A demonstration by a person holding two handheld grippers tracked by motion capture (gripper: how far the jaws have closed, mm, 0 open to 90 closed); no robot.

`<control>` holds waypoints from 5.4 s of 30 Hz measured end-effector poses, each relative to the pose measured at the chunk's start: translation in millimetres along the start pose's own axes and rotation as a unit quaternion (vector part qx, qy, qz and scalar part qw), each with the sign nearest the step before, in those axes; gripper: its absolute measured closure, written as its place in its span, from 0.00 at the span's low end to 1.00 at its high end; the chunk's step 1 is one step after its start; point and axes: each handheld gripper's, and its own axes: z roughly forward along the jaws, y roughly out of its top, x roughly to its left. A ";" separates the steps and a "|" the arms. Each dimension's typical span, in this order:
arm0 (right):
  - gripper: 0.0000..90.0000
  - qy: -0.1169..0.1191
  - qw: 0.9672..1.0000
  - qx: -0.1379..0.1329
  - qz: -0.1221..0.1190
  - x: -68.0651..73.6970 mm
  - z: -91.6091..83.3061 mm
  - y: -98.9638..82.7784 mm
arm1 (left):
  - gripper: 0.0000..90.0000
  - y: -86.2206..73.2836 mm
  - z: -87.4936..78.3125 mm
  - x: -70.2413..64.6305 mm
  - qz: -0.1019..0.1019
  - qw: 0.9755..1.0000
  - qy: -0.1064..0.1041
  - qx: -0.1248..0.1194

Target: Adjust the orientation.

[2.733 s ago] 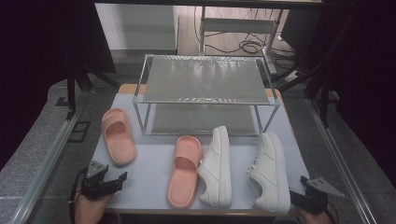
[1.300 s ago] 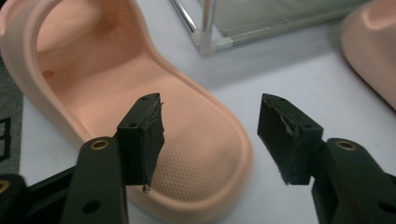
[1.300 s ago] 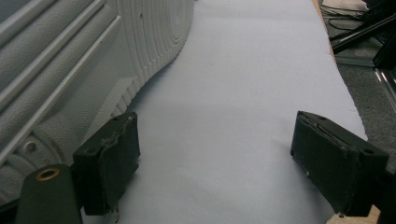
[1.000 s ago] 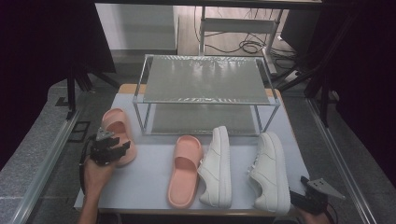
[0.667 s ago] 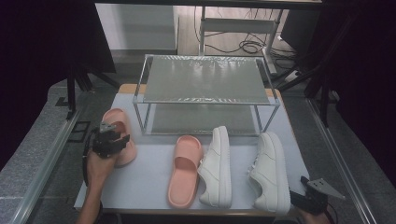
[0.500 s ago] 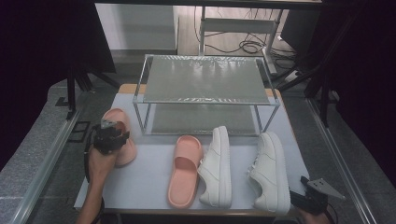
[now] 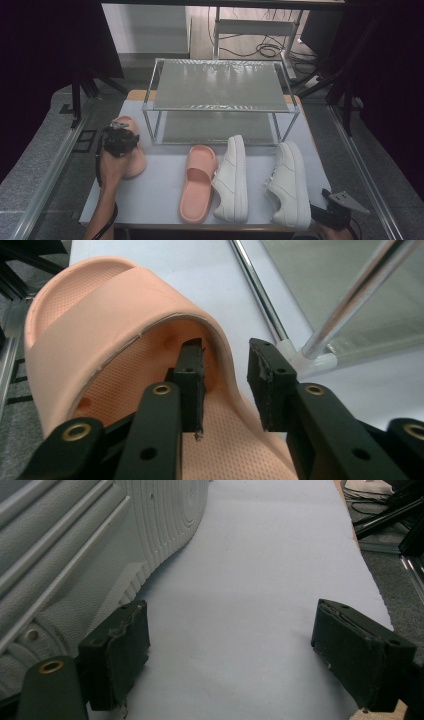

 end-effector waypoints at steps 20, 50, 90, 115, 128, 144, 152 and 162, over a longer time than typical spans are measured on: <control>0.17 0.000 1.000 0.000 0.000 0.0 0.0 -0.1 | 0.95 -2.4 -17.9 12.1 -0.011 0.999 0.039 -0.002; 0.17 -0.001 1.000 -0.002 0.001 0.2 0.2 -0.3 | 0.94 -32.2 -83.9 14.8 0.026 0.998 -0.045 -0.031; 0.17 0.000 1.000 -0.005 0.004 0.5 0.4 -0.7 | 0.94 -58.2 -121.3 -67.5 0.108 0.987 -0.110 -0.045; 0.17 0.000 1.000 -0.005 0.003 0.4 0.5 -0.9 | 0.94 -27.2 -62.5 -106.1 0.082 0.988 -0.112 -0.067; 0.17 0.000 1.000 -0.006 0.002 0.1 0.5 -0.9 | 0.94 -5.5 -35.8 -117.8 0.071 0.990 -0.096 -0.071; 0.17 0.001 1.000 -0.005 0.001 0.2 0.4 -1.0 | 0.94 10.5 0.8 -128.3 0.053 0.994 -0.050 -0.083; 0.17 0.000 1.000 -0.004 -0.001 0.0 0.2 -0.9 | 0.94 13.9 14.8 -133.9 0.063 0.995 -0.047 -0.060; 0.17 0.000 1.000 -0.004 -0.001 0.0 0.2 -1.0 | 0.80 15.7 5.8 -131.1 0.066 0.994 -0.072 -0.051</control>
